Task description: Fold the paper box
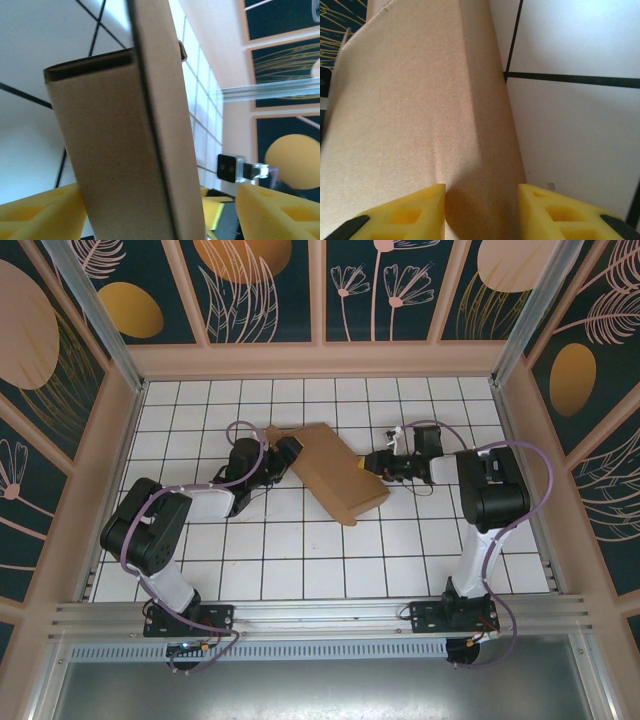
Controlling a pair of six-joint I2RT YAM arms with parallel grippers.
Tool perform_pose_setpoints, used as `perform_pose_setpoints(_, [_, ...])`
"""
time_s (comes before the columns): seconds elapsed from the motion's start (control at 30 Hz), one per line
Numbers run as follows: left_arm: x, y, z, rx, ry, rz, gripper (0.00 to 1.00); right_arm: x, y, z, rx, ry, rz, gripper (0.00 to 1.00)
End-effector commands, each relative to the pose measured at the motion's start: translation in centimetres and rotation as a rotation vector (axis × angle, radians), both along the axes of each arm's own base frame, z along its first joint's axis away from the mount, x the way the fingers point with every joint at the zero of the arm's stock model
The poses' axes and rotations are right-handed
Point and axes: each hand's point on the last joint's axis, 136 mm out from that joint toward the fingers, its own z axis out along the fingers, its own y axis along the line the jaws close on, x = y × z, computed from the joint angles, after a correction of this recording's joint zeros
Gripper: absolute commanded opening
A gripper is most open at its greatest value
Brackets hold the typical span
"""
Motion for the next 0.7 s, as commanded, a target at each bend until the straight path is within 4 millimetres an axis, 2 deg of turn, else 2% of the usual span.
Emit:
perform_pose_setpoints(0.0, [0.7, -0.5, 2.8, -0.071, -0.078, 0.004, 0.66, -3.1, -2.0, -5.4, -0.172, 0.210, -0.077, 0.43])
perform_pose_setpoints(0.2, [1.0, -0.9, 3.0, -0.084, -0.046, -0.007, 0.51, -2.3, -2.2, -3.1, -0.205, 0.151, -0.101, 0.51])
perform_pose_setpoints(0.4, [1.2, -0.5, 4.5, -0.079, -0.041, 0.026, 0.40, -1.8, -1.5, 0.0, -0.240, 0.069, -0.110, 0.59])
perform_pose_setpoints(0.53, [1.1, -0.2, 5.4, -0.076, -0.031, 0.044, 0.37, -1.8, -1.1, -1.5, -0.318, 0.090, -0.090, 0.59])
perform_pose_setpoints(0.67, [0.7, -0.1, 6.3, -0.082, -0.017, 0.059, 0.36, -2.5, 2.0, -2.5, -0.294, 0.114, 0.020, 0.59])
